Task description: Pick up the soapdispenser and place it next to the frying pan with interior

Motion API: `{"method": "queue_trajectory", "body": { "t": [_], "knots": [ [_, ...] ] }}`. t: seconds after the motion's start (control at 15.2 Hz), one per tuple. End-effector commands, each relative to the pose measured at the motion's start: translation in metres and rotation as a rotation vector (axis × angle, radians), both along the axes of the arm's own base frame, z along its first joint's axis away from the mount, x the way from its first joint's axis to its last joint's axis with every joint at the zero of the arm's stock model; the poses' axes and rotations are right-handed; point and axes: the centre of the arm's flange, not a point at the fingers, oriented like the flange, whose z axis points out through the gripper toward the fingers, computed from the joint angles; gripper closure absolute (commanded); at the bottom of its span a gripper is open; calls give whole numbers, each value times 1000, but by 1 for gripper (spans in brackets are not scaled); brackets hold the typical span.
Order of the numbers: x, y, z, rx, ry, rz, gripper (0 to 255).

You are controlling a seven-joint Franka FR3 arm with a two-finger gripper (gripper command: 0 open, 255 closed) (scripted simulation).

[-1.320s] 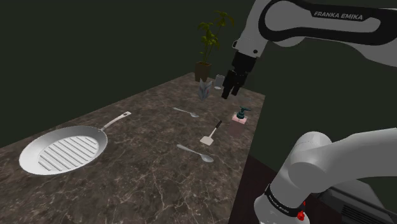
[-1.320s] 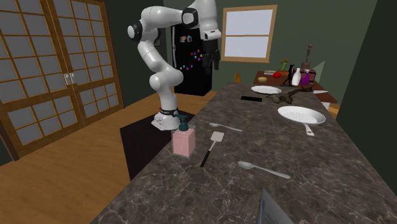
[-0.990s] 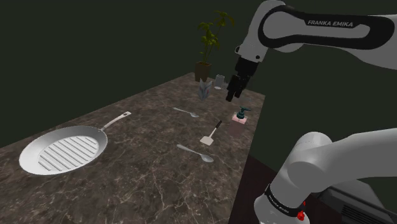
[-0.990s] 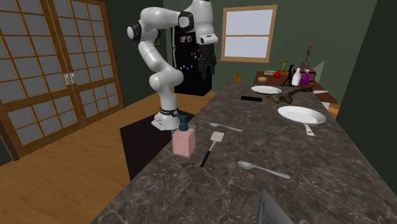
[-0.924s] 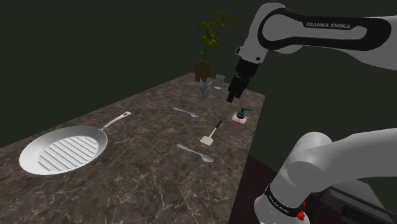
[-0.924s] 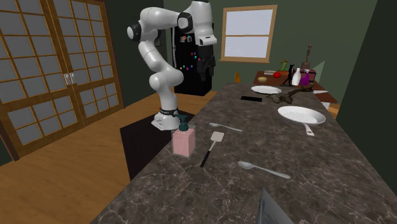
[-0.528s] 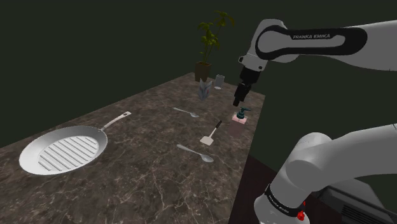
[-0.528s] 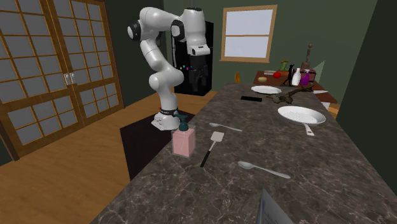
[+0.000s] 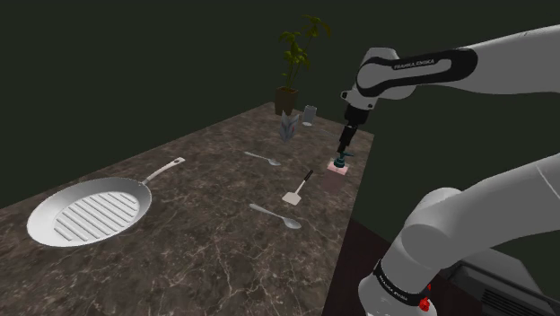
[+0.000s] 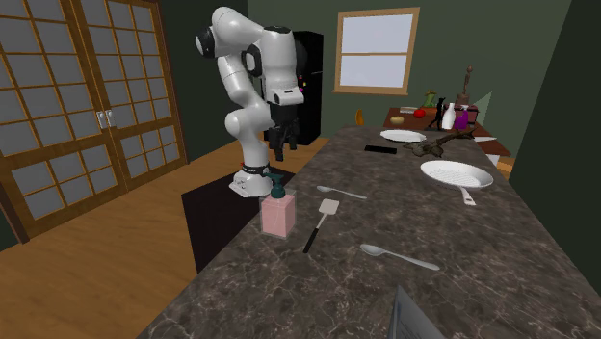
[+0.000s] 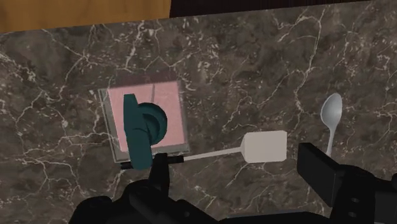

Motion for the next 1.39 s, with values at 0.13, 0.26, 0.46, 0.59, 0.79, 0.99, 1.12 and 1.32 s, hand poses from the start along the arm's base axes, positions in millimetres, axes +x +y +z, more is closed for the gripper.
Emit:
{"method": "queue_trajectory", "body": {
  "t": [0.13, 0.26, 0.46, 0.59, 0.79, 0.99, 1.12, 1.32],
  "knots": [
    [8, -45, -21, -18, 9, 33, 0],
    [11, -64, -30, -25, 13, 46, 0],
    [11, -63, -46, -25, 13, 46, 0],
    [11, -63, -56, -25, 13, 46, 0],
    [11, -62, -70, -25, 13, 46, 0],
    [11, -62, -70, -25, 13, 46, 0],
    [11, -62, -70, -25, 13, 46, 0],
    [11, -62, -70, -25, 13, 46, 255]
  ]
}}
